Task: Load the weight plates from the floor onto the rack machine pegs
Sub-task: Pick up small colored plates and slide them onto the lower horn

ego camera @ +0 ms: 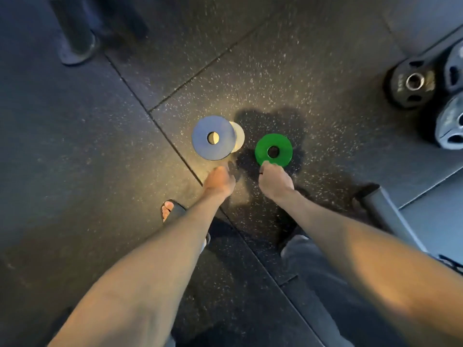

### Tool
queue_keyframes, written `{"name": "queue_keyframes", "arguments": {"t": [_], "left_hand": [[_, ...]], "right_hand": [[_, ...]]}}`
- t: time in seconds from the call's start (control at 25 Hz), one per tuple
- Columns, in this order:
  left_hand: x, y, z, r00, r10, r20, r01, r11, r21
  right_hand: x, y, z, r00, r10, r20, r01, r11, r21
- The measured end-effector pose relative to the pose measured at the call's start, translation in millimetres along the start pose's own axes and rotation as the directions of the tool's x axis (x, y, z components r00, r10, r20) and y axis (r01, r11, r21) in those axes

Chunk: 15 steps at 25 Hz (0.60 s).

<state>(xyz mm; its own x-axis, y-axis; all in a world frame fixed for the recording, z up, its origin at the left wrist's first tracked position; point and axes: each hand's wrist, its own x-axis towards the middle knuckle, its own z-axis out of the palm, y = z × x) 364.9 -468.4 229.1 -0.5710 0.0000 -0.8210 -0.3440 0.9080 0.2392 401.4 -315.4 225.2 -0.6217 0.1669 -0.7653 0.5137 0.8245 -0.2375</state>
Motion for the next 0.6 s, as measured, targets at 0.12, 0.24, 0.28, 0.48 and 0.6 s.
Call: {"name": "queue_keyframes", "arguments": {"t": [0.12, 0.24, 0.28, 0.48, 0.6], "left_hand": [[86.5, -27.6, 28.4, 1.0, 0.0, -0.016, 0.001, 1.0, 0.028], [156.5, -41.2, 58.7, 0.994, 0.049, -0.097, -0.038, 0.993, 0.114], [174.1, -43.6, 67.0, 0.99, 0.071, -0.12, -0.051, 0.985, 0.165], [237.6, -53.3, 90.1, 0.966, 0.153, -0.21, -0.041, 0.887, 0.459], [257.1, -63.9, 98.6, 0.938, 0.243, -0.249, -0.03, 0.768, 0.639]], "right_hand": [[71.2, 16.1, 58.4, 0.996, 0.083, -0.045, -0.084, 0.996, -0.04], [136.0, 32.3, 109.6, 0.984, 0.145, -0.105, -0.159, 0.978, -0.137], [153.7, 36.4, 121.6, 0.981, 0.147, -0.128, -0.168, 0.97, -0.175], [217.1, 59.2, 159.6, 0.943, 0.162, -0.289, -0.228, 0.95, -0.212], [229.4, 70.2, 166.4, 0.921, 0.109, -0.374, -0.193, 0.961, -0.197]]}}
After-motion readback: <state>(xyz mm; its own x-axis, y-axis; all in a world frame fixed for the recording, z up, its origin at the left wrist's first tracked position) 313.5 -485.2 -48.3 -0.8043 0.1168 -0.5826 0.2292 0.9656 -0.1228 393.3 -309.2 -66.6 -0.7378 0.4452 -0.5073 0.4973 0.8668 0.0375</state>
